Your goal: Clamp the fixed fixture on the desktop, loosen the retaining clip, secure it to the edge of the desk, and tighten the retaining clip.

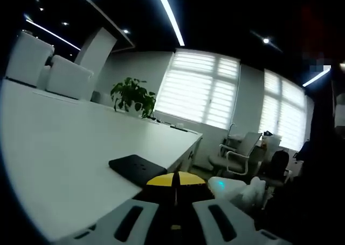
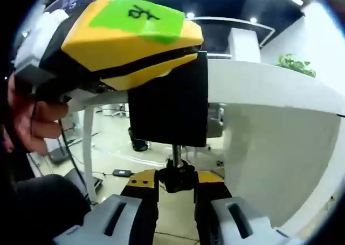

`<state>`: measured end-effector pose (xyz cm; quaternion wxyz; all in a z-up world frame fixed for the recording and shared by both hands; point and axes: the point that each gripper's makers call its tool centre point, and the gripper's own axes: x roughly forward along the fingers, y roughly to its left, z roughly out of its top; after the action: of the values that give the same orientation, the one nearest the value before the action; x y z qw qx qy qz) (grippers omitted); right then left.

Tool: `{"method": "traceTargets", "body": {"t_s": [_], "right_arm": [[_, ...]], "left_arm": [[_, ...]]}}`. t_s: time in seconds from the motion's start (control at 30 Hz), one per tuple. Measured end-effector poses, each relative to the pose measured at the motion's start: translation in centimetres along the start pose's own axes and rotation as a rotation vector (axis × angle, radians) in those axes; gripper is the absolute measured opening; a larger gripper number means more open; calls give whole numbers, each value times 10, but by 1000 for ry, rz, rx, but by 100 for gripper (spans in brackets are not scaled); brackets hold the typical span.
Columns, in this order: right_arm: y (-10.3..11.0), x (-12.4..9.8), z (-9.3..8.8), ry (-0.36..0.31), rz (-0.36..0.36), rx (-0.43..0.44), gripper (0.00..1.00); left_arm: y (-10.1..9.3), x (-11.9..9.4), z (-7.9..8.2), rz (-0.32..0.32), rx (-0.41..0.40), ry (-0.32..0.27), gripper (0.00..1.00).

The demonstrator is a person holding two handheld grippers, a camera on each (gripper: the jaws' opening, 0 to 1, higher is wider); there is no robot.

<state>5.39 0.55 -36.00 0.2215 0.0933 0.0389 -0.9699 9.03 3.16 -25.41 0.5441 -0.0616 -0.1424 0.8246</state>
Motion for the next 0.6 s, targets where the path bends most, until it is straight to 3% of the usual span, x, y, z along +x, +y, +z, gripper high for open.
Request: {"method": "traceTargets", "body": {"t_s": [0.17, 0.33, 0.47, 0.6], "right_arm": [[6, 1, -1, 17, 230, -42, 23], [12, 2, -2, 24, 404, -84, 23], [15, 2, -2, -32, 574, -106, 23], [13, 3, -4, -28, 595, -142, 23]], "left_arm": [[0, 0, 0, 1, -6, 3, 1], [0, 0, 0, 2, -8, 8, 1], [0, 0, 0, 3, -8, 12, 1], [1, 0, 0, 4, -11, 16, 1]]}}
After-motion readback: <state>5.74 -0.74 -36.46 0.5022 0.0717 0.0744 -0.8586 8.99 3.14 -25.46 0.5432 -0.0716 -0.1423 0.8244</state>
